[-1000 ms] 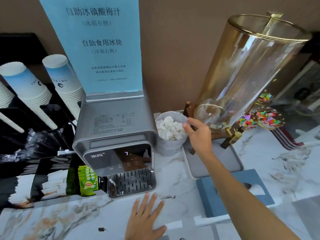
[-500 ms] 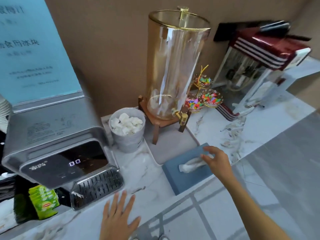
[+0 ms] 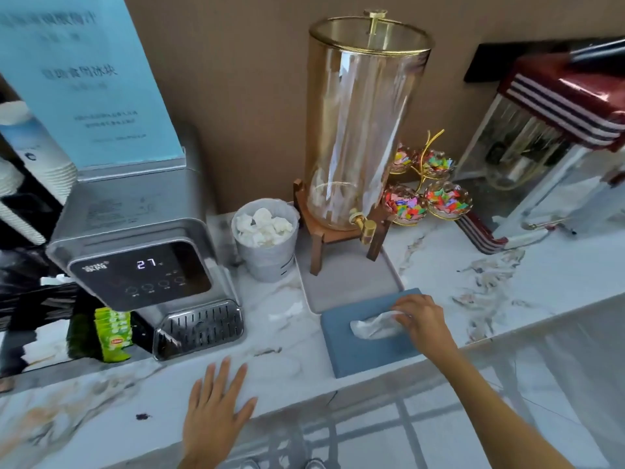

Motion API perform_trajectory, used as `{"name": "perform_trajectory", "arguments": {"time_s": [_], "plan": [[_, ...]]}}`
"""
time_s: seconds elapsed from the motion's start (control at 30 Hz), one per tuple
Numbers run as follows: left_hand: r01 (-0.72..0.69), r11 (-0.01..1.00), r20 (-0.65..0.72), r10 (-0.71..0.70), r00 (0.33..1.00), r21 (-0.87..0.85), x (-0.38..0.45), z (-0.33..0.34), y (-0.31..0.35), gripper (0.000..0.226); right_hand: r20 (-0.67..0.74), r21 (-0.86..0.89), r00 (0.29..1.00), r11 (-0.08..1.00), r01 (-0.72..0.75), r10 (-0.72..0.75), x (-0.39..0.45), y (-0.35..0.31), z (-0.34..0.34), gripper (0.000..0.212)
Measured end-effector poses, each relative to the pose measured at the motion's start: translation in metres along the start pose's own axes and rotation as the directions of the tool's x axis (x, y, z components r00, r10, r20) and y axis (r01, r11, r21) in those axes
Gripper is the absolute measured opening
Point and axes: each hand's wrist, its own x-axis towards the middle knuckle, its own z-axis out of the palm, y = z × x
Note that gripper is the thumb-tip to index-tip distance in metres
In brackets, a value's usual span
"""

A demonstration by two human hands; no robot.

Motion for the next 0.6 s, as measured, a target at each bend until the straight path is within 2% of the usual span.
{"name": "perform_trajectory", "arguments": {"time_s": [0.3,0.43,0.53,0.6], "plan": [[0.114,0.993,0.010,-0.114,0.993,0.035,-0.016,-0.014,-0.003,0.074,-0.138,0.218,0.982,0.964,0.155,-0.127,0.011,-0.066,-0.020,0.009],[0.126,0.991,0.022,-0.127,0.992,0.043,-0.016,-0.009,-0.010,0.073,-0.207,0.318,0.972,0.931,0.178,-0.115,0.011,-0.105,-0.029,0.010],[0.113,0.994,0.043,-0.113,0.993,-0.003,-0.016,-0.008,-0.010,0.073,-0.165,0.450,0.975,0.869,0.208,-0.148,0.010,-0.138,-0.042,0.016],[0.086,0.996,0.001,-0.086,0.996,-0.036,-0.015,-0.013,-0.006,0.074,-0.140,0.502,0.969,0.829,0.246,-0.203,0.007,-0.158,-0.048,0.022]]}}
